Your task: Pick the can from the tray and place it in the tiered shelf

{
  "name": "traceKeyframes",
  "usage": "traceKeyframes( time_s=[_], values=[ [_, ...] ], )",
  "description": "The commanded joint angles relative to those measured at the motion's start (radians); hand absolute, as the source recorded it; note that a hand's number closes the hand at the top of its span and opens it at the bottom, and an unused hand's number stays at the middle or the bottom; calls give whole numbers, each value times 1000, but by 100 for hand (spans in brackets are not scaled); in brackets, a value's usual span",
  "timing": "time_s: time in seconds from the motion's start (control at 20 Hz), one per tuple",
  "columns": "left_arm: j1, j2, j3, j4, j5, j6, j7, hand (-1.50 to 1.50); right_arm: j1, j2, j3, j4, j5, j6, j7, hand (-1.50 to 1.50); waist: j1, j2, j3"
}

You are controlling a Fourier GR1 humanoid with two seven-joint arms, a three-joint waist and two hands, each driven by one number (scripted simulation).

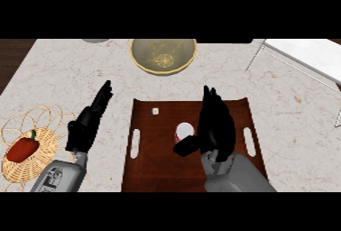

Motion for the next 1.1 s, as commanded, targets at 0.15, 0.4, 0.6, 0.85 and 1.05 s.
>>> traceKeyframes(
  time_s=[0.15, 0.4, 0.6, 0.85, 1.05],
  values=[
    [1, 1, 15, 33, 4, -20, -12, 0, -24, 14, 22, 45, -20, -31, 242, -150, -2, 2, 0],
    [42, 1, 9, -19, 2, -25, -17, 0, -3, 14, 62, 77, -4, -79, 242, -150, 4, 0, 0],
    [-8, -40, -18, -42, -36, 20, 56, 0, -44, 14, 46, 159, -10, -108, 235, -150, 9, 3, 1],
    [28, -13, 11, -36, -16, -16, 9, 0, -6, 14, 32, 136, -16, -103, 232, -150, 4, 2, 1],
    [35, -13, 3, -44, -34, -15, 19, 0, 8, 14, 66, 176, -24, -148, 211, -150, 5, 2, 1]
  ],
)
